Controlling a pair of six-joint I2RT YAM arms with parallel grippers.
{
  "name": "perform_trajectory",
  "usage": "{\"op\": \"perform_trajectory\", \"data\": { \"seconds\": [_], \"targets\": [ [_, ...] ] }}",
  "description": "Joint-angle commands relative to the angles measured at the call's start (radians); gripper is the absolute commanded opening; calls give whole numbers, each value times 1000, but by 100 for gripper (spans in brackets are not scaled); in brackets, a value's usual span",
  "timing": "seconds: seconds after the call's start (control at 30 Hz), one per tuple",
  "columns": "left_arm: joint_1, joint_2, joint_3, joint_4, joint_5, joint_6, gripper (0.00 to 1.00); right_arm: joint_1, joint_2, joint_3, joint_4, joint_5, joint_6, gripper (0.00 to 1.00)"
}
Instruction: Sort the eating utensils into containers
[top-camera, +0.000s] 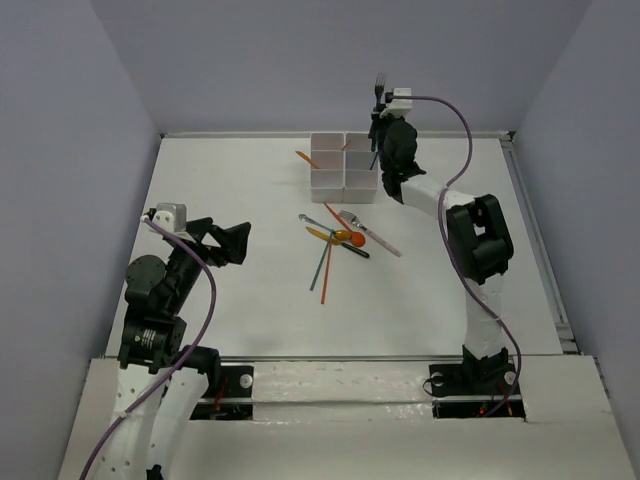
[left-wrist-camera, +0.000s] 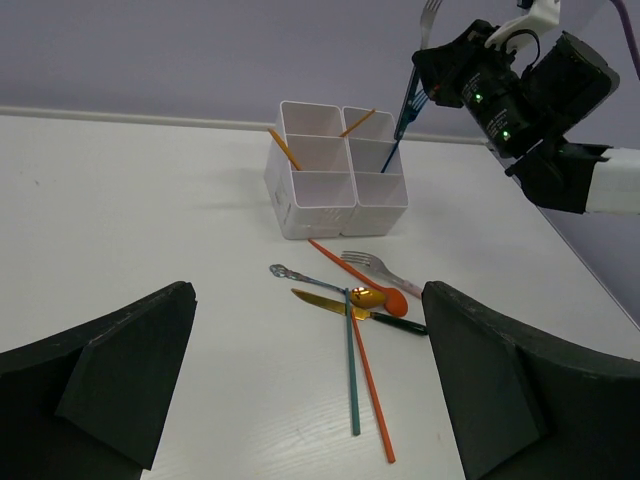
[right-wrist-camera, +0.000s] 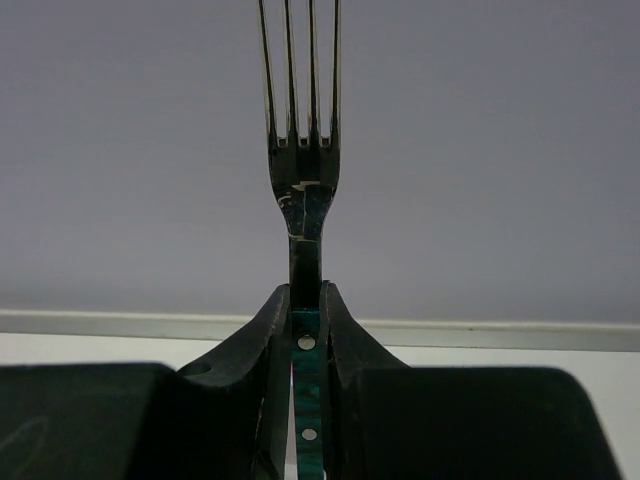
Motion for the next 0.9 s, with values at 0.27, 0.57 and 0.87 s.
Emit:
{"op": "perform_trajectory", "data": {
  "seconds": [0.27, 0.57, 0.87],
  "targets": [
    [22, 10, 7, 42, 10, 9, 99, -8, 61, -32, 191, -93, 98, 0],
    [31, 7, 5, 45, 13, 8, 99, -8, 60, -105, 230, -97, 109, 0],
    [31, -10, 4, 48, 12, 8, 99, -8, 2, -137, 108, -168, 164, 39]
  ]
}}
